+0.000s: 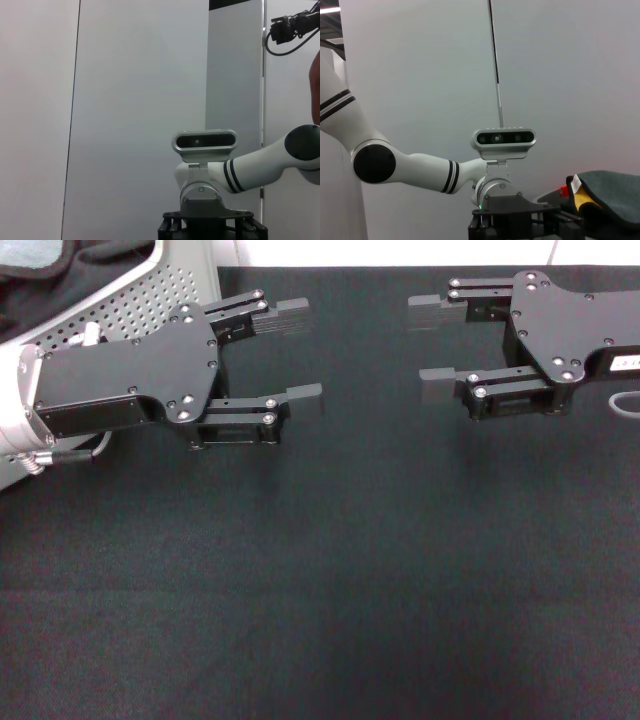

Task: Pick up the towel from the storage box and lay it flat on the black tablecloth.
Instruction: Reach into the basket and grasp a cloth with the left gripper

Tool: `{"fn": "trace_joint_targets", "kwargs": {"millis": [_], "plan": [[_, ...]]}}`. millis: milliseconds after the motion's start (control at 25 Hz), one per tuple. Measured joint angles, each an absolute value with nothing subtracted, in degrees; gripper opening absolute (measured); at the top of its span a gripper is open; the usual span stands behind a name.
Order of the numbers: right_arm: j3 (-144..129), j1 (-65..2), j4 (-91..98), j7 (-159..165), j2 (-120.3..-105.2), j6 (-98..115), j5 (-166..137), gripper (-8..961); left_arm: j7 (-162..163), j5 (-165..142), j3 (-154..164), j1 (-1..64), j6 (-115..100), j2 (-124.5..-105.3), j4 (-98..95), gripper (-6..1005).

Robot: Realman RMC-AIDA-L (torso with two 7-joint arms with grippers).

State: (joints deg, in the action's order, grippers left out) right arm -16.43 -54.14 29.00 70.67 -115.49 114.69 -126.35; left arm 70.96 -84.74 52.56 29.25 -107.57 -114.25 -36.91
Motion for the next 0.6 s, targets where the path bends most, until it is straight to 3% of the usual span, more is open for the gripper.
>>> {"fn": "trace_joint_targets", "kwargs": {"millis": [440,600], "plan": [[-16.9,-53.5,28.6,70.7,-115.55,114.4,-125.7,707,71.0,-84.7,52.4,28.8,-107.7,-114.53,-36.9,827],[-16.8,-51.8,28.4,70.6,-115.78,110.9,-124.3,707,69.3,-84.6,47.1,27.8,-107.2,-115.86,-35.0,819]]}}
